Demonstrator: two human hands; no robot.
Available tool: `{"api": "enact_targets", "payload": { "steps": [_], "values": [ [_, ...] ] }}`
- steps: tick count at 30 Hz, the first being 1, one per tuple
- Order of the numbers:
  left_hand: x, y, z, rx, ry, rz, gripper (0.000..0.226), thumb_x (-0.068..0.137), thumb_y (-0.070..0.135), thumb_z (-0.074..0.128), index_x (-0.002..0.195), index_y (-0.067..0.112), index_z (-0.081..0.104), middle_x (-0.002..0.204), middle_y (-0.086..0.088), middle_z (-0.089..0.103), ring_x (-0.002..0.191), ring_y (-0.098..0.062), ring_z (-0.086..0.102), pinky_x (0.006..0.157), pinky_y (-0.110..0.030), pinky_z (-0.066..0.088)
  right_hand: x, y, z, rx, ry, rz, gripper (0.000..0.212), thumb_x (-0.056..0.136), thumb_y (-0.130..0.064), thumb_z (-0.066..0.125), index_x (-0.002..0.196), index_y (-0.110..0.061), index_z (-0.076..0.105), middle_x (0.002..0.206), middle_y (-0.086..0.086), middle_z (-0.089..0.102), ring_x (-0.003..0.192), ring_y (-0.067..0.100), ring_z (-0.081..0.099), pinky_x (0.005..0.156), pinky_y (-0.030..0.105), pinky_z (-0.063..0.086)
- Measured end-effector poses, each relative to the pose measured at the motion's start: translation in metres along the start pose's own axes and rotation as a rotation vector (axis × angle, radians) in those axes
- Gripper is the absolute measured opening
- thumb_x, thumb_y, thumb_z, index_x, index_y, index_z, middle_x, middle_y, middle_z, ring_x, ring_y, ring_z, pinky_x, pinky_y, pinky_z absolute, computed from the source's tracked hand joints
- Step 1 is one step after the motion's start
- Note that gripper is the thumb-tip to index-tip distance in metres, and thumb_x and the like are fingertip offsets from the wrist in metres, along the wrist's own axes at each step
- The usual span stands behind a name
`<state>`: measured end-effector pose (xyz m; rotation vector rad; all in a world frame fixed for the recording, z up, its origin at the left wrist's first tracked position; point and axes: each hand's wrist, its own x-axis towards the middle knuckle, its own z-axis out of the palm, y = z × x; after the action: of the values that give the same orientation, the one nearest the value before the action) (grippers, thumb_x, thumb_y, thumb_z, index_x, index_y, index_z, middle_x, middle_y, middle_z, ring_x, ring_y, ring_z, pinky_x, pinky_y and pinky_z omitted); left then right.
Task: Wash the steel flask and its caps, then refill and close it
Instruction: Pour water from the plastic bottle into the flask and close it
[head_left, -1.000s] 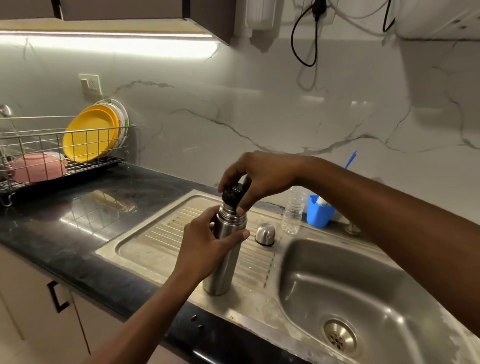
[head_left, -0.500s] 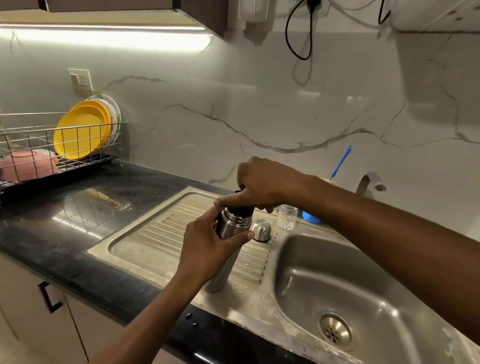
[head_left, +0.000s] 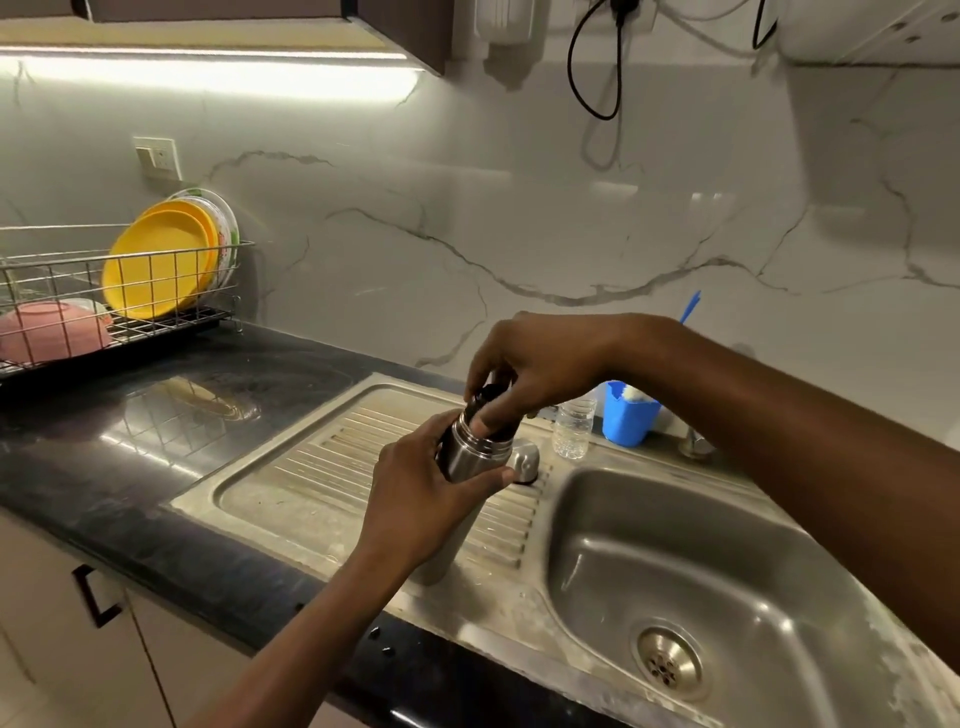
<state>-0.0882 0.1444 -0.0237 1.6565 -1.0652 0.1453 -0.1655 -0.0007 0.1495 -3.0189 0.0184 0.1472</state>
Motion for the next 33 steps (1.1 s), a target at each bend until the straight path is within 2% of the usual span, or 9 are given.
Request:
{"api": "enact_targets", "payload": {
  "steps": [3,6,9,12,15,20,25,28,33],
  "values": [
    [0.000,-0.003,-0.001,0.002,0.012,-0.013,0.071,0.068,0.064,0.087,0.131,0.044,0.060,0.100,0.033,0.063,0.096,0.007,0.067,0.085,-0.021,0.057,-0.001,-0.013,0.012,-0.027,0.067,0.163,0.053,0.098,-0.062,0.057,0.077,-0.014,0.065,0.062,-0.001,0.069,0.052,0.012,0.071,0.056,0.026,0.057],
    [0.001,-0.005,-0.001,0.006,0.001,-0.017,0.063,0.068,0.063,0.088,0.121,0.053,0.056,0.095,0.038,0.063,0.094,0.010,0.067,0.087,-0.027,0.060,-0.003,-0.018,0.020,-0.132,0.170,0.228,0.069,0.095,-0.077,0.042,0.070,-0.015,0.058,0.060,0.002,0.066,0.051,0.015,0.069,0.061,0.032,0.061],
    [0.001,-0.004,-0.001,-0.004,0.010,-0.011,0.068,0.067,0.066,0.087,0.126,0.054,0.056,0.097,0.039,0.062,0.095,0.011,0.066,0.085,-0.024,0.059,-0.006,-0.010,0.009,-0.069,0.151,0.151,0.064,0.093,-0.074,0.052,0.104,-0.015,0.073,0.096,0.004,0.076,0.071,0.010,0.071,0.066,0.027,0.059],
    [0.001,-0.006,-0.002,-0.018,0.011,0.001,0.071,0.066,0.069,0.084,0.129,0.050,0.059,0.100,0.036,0.065,0.097,0.010,0.067,0.085,-0.021,0.058,-0.013,-0.001,-0.003,0.004,-0.016,-0.029,0.051,0.090,-0.043,0.079,0.135,-0.028,0.062,0.121,-0.006,0.071,0.094,0.000,0.066,0.086,0.024,0.056],
    [0.000,-0.007,-0.002,-0.009,0.016,0.001,0.071,0.069,0.062,0.088,0.132,0.047,0.058,0.100,0.037,0.062,0.095,0.015,0.064,0.087,-0.020,0.058,-0.009,0.001,0.005,0.016,0.045,-0.003,0.034,0.092,-0.049,0.075,0.108,-0.019,0.072,0.087,-0.007,0.077,0.074,0.006,0.073,0.070,0.026,0.057],
    [0.000,-0.006,0.000,-0.007,0.010,-0.012,0.066,0.068,0.060,0.090,0.124,0.050,0.056,0.098,0.035,0.064,0.097,0.008,0.068,0.087,-0.026,0.061,-0.004,-0.010,0.022,-0.146,0.201,0.215,0.070,0.092,-0.080,0.045,0.068,-0.017,0.063,0.051,-0.004,0.065,0.050,0.011,0.066,0.056,0.025,0.047],
    [0.002,-0.010,0.000,-0.025,0.020,-0.017,0.070,0.065,0.069,0.086,0.128,0.047,0.063,0.101,0.034,0.068,0.097,0.011,0.068,0.088,-0.031,0.063,-0.018,-0.004,0.000,-0.087,-0.001,0.027,0.050,0.095,-0.053,0.068,0.135,-0.024,0.059,0.099,-0.012,0.066,0.088,0.001,0.062,0.074,0.021,0.045],
    [0.001,-0.012,-0.001,-0.037,0.035,-0.023,0.063,0.067,0.063,0.089,0.124,0.049,0.064,0.100,0.034,0.071,0.096,0.010,0.068,0.085,-0.031,0.063,-0.020,-0.004,0.008,-0.105,0.003,-0.015,0.044,0.100,-0.047,0.064,0.136,-0.023,0.055,0.092,-0.022,0.055,0.082,-0.006,0.055,0.068,0.014,0.037],
    [0.000,-0.012,-0.001,-0.042,0.063,-0.025,0.059,0.069,0.058,0.091,0.121,0.044,0.068,0.099,0.029,0.073,0.093,0.007,0.069,0.081,-0.033,0.063,-0.014,-0.008,0.022,-0.193,0.064,0.000,0.029,0.105,-0.055,0.048,0.106,-0.026,0.052,0.085,-0.015,0.053,0.077,0.004,0.053,0.063,0.024,0.035]
  ]
}}
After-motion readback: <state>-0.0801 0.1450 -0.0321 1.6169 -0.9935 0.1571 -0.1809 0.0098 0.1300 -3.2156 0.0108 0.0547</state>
